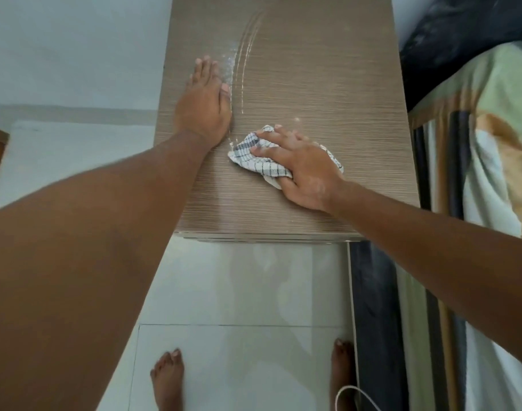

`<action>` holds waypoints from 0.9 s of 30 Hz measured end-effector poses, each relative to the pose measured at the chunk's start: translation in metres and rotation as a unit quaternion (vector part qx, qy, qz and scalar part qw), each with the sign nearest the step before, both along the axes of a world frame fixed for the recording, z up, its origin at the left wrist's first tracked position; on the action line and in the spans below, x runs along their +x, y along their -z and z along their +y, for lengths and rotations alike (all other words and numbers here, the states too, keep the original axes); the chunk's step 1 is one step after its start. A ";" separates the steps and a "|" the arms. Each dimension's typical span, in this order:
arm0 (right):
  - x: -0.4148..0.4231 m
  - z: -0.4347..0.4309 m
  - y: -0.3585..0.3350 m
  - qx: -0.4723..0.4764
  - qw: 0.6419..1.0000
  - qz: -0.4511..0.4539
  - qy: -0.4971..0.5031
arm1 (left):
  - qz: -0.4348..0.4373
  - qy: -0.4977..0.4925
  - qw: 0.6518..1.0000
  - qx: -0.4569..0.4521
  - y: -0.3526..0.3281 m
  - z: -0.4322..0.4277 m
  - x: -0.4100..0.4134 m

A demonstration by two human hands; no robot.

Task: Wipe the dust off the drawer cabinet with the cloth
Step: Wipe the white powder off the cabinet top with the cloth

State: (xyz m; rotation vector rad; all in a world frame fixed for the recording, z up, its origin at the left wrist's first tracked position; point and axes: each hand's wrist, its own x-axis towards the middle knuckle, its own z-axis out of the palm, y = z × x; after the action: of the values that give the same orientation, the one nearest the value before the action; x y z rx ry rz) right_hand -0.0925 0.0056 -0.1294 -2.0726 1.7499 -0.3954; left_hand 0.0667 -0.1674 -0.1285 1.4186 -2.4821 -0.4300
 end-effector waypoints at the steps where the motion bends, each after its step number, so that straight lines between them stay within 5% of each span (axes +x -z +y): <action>1: 0.003 0.009 0.000 0.002 1.000 0.003 -0.004 | 0.003 0.000 1.000 -0.002 0.000 0.001 0.001; 19: 0.038 0.105 0.009 -0.039 0.996 0.020 -0.083 | 0.006 0.013 1.000 -0.001 -0.006 0.015 0.007; 27: 0.056 0.126 0.012 -0.092 0.973 0.043 -0.210 | 0.001 0.023 0.999 0.028 -0.014 0.013 0.004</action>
State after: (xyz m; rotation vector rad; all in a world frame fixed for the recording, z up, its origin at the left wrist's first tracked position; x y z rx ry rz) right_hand -0.0363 0.1317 -0.1409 -2.5488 1.3056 -0.3526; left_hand 0.0707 -0.1540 -0.1148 1.3821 -2.5243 -0.5131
